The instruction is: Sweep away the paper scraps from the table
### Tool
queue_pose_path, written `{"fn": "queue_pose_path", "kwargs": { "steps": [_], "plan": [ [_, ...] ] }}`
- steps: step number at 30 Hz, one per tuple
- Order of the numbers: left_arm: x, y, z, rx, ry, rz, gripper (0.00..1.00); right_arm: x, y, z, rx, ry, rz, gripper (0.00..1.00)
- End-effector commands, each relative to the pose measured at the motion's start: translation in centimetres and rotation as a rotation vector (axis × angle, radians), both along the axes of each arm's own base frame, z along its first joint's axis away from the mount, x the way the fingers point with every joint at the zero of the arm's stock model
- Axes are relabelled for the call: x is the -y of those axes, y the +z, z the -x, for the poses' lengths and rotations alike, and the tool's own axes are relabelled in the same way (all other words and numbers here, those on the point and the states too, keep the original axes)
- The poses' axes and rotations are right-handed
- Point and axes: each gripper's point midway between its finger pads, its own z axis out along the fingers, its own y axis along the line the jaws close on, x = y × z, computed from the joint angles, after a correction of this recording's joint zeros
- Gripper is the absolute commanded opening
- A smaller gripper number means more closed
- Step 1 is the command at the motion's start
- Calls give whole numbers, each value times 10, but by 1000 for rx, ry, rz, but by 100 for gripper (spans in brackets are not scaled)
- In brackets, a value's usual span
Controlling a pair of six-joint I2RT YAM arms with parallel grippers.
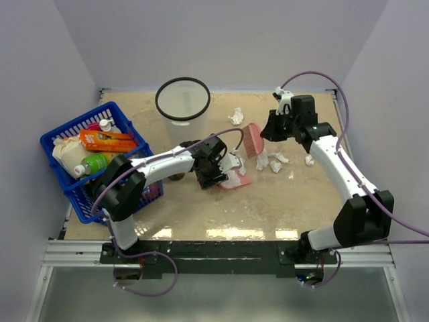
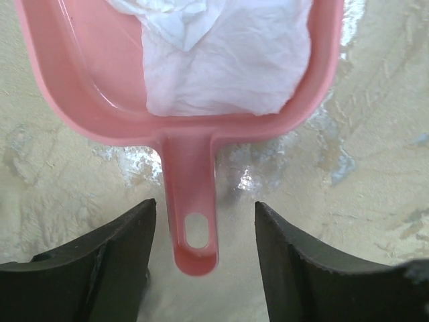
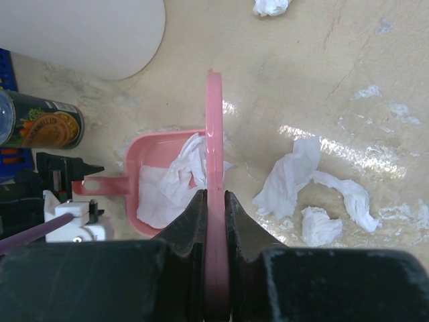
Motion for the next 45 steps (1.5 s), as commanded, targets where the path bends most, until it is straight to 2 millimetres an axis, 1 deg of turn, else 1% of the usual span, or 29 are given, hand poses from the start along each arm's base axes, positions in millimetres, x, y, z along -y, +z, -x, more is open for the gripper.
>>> {"fn": "queue_pose_path", "kwargs": {
  "steps": [1,3,4,5,7,10,11,14,15,22,25,29,30,31,33,34,37,39,41,45],
  "plan": [
    [9,23,1,44,-47,99,67,2,20,1,78,8,6,0],
    [4,18,4,24,-53,80,67,9,15,1,78,-16,33,0],
    [-1,14,6,9,-48,74,67,12,16,1,83,-32,44,0],
    [-3,13,7,0,-50,77,66,20,14,-1,84,-71,71,0],
    [-9,8,7,-10,-38,74,66,24,14,-2,85,-94,86,0],
    [-14,1,5,-13,-40,66,62,23,12,-2,80,-87,82,0],
    [-14,0,4,-8,-40,66,59,21,10,-1,74,-80,75,0],
    [-11,-2,-1,8,-43,79,54,13,6,3,56,-50,38,0],
    [-9,-1,-2,13,-48,88,53,10,1,6,41,-38,29,0],
    [-4,-8,5,-33,-53,110,40,10,-21,17,-22,-49,16,0],
    [-4,-8,7,-49,-30,111,34,11,-23,15,-20,-59,21,0],
    [-5,-9,8,-63,-11,109,26,13,-27,6,-15,-76,31,0],
    [-4,-9,7,-62,-7,109,24,11,-31,6,-22,-70,31,0],
    [-4,-9,7,-63,-5,110,18,11,-36,5,-35,-72,31,0],
    [-3,-9,6,-63,-2,107,13,7,-40,4,-48,-69,15,0],
    [-3,-8,5,-62,0,106,8,5,-44,4,-62,-66,11,0],
    [-2,-11,5,-82,2,91,2,-6,-46,8,-79,-50,-17,0],
    [-1,-13,6,-104,5,85,0,-18,-44,14,-87,-29,-46,0],
    [1,-13,7,-116,7,87,0,-24,-41,17,-99,-31,-83,0],
    [5,-9,4,-117,7,95,0,-29,-34,21,-101,-28,-106,0]
  ]
}}
